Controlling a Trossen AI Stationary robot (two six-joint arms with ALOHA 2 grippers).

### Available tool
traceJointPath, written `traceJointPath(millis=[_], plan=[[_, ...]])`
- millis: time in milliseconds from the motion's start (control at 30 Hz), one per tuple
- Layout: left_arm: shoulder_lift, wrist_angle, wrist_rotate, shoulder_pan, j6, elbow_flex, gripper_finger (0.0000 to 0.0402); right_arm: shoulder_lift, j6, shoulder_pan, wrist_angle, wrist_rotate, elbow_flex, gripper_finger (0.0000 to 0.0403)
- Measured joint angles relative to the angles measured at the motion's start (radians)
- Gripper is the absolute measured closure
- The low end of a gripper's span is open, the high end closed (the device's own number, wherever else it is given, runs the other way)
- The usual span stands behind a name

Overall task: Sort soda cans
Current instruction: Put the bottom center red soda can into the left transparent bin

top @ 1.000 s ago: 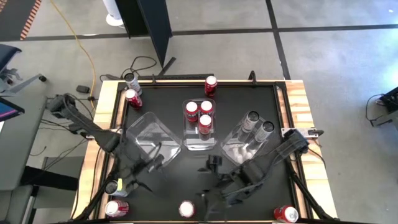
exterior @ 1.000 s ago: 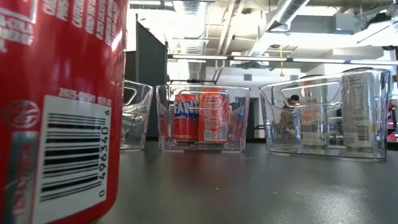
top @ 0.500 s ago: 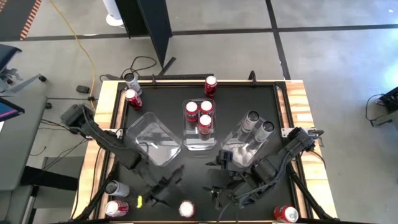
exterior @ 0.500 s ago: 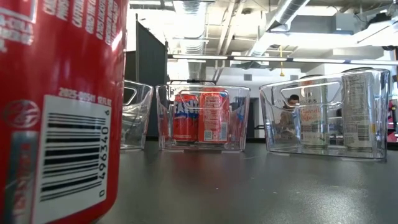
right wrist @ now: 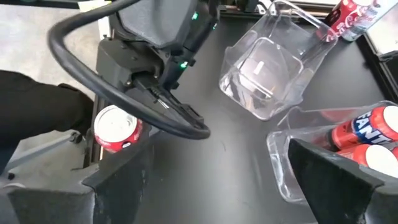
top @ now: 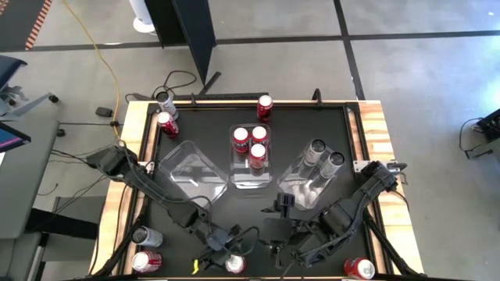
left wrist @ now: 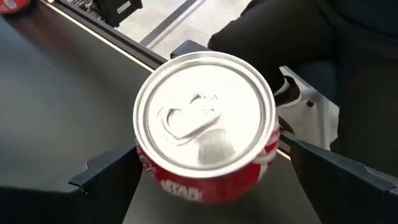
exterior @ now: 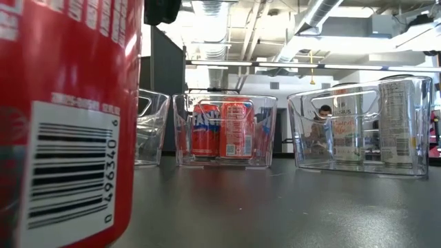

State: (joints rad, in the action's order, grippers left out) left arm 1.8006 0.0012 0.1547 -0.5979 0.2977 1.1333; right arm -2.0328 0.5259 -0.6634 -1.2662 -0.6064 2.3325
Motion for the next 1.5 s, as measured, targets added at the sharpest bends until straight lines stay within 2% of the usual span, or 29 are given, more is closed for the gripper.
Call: traceJointPath(millis=[400, 733, 1000, 1500], plan=[[0.018, 0.100, 0.056, 0.017, -0.038, 0.004, 0.0007, 0.000, 0.024, -0.004, -0.008, 0.000, 0.000, 0.0014], [0.112, 0.191, 0.102, 0.022, -0.065, 0.004, 0.0007, 0.000, 0.026, -0.004, -0.007, 0.000, 0.000, 0.0014], [0.115, 0.243, 0.133, 0.023, -0.059, 0.004, 0.0008, 0.000, 0.026, -0.004, -0.007, 0.000, 0.000, 0.0014], [0.136, 0.245, 0.134, 0.029, -0.052, 0.003, 0.0043, 0.000, 0.025, -0.004, -0.008, -0.001, 0.000, 0.0014]])
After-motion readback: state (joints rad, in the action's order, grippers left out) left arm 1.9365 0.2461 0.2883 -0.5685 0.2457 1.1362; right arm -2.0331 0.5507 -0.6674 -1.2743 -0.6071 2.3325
